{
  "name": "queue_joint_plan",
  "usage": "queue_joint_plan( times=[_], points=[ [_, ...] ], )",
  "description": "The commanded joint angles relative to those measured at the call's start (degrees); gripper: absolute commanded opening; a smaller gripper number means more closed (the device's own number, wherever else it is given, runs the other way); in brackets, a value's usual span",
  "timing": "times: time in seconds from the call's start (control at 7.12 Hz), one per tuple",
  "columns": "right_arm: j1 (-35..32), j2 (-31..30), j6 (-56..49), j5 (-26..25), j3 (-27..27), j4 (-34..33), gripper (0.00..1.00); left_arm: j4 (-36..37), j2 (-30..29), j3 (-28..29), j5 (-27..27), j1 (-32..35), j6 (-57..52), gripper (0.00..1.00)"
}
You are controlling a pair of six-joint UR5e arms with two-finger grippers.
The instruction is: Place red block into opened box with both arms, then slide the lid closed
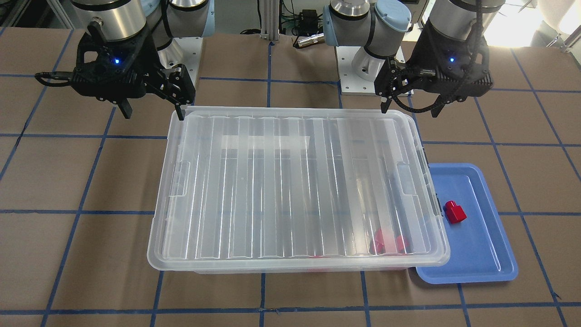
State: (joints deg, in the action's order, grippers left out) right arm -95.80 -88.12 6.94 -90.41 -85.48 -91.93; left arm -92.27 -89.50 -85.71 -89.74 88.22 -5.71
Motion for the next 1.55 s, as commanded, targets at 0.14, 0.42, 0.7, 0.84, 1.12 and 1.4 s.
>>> queue_joint_plan(
  times=[0.14,0.42,0.7,0.84,1.12,1.4],
  points=[
    [0.00,0.05,0.00,-0.12,-0.04,0.00,1.00,-0.72,0.11,0.02,-0.17,0.03,1.05,1.00],
    [0.00,0.05,-0.09,-0.21,-0.04,0.00,1.00,-0.98,0.02,0.02,-0.17,0.03,0.96,1.00],
    [0.00,0.05,-0.09,-0.21,-0.13,0.00,1.00,-0.99,0.11,0.02,-0.17,0.03,0.96,1.00],
    [0.09,0.05,-0.09,-0.04,-0.04,0.00,1.00,-0.90,0.02,0.02,-0.17,0.03,0.96,1.00],
    [0.44,0.05,-0.09,0.05,-0.74,-0.18,1.00,-0.90,0.02,-0.07,-0.26,0.03,0.79,1.00],
    [0.44,0.49,-0.09,-0.38,-1.00,-0.18,1.00,-0.99,0.11,-0.07,-0.17,0.11,0.79,1.00]
  ],
)
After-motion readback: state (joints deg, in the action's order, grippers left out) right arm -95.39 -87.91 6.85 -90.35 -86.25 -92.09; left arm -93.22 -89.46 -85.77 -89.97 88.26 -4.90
